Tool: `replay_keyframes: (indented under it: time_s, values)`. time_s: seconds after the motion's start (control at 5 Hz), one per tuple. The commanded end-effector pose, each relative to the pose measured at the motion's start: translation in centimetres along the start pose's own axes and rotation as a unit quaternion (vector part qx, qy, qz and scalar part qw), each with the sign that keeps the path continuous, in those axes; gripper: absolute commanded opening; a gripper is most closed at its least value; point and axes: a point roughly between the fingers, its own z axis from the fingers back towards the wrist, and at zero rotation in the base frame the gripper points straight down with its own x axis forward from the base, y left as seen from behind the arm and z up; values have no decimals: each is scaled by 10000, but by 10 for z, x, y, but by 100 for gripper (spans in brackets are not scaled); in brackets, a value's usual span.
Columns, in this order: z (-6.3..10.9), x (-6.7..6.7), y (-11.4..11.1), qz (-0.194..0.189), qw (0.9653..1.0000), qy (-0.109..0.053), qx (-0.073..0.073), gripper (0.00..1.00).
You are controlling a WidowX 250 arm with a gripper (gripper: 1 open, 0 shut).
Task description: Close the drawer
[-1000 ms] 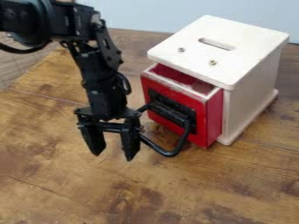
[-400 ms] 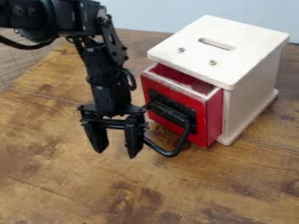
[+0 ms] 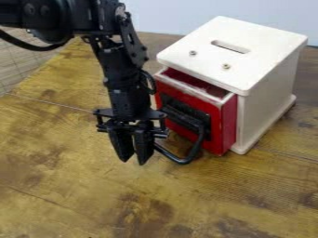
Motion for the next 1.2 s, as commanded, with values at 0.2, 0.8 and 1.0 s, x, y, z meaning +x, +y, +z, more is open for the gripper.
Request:
replay_keyframes:
  time_s: [0.2, 0.8, 1.0]
  values:
    - [13, 10, -8, -281, 9988, -398, -34, 100]
    - [15, 24, 4, -106, 9982, -582, -48, 100]
    - [15, 27, 3, -167, 9981, -600, -42, 100]
